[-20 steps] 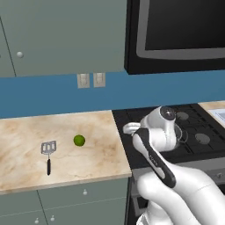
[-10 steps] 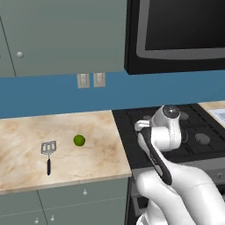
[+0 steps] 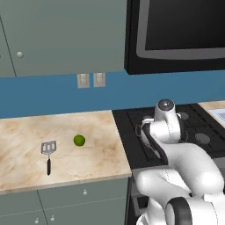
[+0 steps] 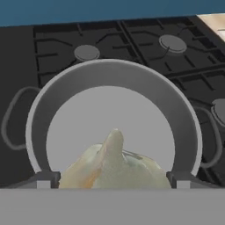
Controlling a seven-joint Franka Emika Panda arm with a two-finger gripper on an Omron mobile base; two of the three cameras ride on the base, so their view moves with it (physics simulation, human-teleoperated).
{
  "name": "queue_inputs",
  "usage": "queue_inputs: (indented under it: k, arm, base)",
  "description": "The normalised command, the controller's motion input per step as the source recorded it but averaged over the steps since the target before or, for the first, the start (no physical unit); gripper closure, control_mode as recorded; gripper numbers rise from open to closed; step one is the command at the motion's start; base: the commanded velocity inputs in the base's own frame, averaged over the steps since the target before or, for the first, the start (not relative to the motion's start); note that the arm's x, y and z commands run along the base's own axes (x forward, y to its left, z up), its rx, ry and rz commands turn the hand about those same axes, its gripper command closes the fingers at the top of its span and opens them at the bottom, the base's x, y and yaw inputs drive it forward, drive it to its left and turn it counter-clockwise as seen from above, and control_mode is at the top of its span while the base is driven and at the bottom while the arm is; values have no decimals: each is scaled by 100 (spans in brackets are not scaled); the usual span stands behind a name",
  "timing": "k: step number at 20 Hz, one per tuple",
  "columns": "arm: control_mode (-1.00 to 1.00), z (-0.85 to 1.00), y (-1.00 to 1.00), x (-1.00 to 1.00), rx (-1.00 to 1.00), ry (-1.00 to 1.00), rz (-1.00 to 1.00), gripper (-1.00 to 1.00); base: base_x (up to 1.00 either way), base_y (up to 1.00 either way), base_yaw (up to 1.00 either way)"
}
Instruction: Put the garlic and lime in the pot. Retrieve the spatula and lightly stir the vegetables in the pot.
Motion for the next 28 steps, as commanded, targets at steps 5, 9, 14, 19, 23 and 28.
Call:
queue_inputs:
  k: [5, 9, 14, 19, 23, 28]
  arm:
    - [-100, -19, -29, 42, -3, 15, 0, 100]
    - [-100, -43, -8, 6, 0, 7, 0, 100]
    - [-100, -29, -7, 9, 0, 2, 0, 100]
    - [-100, -26, -5, 7, 0, -3, 1, 100]
    - [-100, -14, -12, 9, 0, -2, 0, 100]
    - [-100, -5, -9, 4, 0, 0, 0, -100]
  base:
    - [0, 0, 0]
    - [0, 0, 0]
    - [0, 0, 0]
    - [0, 0, 0]
    - [0, 0, 0]
    - [0, 0, 0]
